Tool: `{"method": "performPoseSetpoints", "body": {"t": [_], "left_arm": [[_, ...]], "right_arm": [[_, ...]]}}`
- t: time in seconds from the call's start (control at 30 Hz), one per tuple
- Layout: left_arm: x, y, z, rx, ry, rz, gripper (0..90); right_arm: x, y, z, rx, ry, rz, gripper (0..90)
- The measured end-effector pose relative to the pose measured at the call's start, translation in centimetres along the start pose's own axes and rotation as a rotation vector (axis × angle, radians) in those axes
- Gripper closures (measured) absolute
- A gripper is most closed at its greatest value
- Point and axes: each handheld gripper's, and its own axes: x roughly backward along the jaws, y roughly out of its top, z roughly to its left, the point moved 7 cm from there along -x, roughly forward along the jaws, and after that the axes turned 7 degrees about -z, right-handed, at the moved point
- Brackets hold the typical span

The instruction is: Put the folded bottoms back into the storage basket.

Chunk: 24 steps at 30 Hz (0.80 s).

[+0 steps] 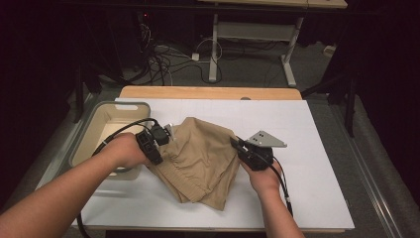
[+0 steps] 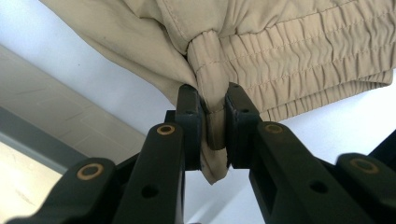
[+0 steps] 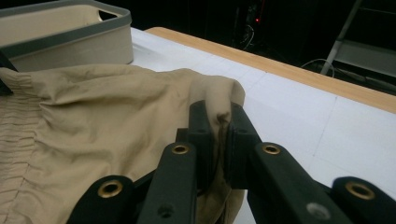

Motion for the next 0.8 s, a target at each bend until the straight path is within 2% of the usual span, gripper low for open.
{"method": "performPoseSetpoints", "body": {"t": [0.37, 0.5, 0.57, 0.8], "left_arm": [[1.0, 0.8, 0.3, -0.024, 0.001, 0.012, 76.8], [1.8, 1.1, 0.3, -0.053, 0.004, 0.023, 77.4], [2.1, 1.4, 0.2, -0.049, -0.003, 0.016, 77.5], [3.5, 2.0, -0.1, -0.049, 0.003, 0.058, 77.4]], "right_arm": [[0.4, 1.0, -0.1, 0.002, -0.026, 0.002, 84.8], [0.9, 2.0, -0.2, 0.009, -0.022, -0.005, 84.8], [1.1, 2.5, -0.2, 0.006, -0.020, -0.010, 84.9], [1.9, 4.1, -0.5, -0.001, -0.023, -0.030, 84.8]]}}
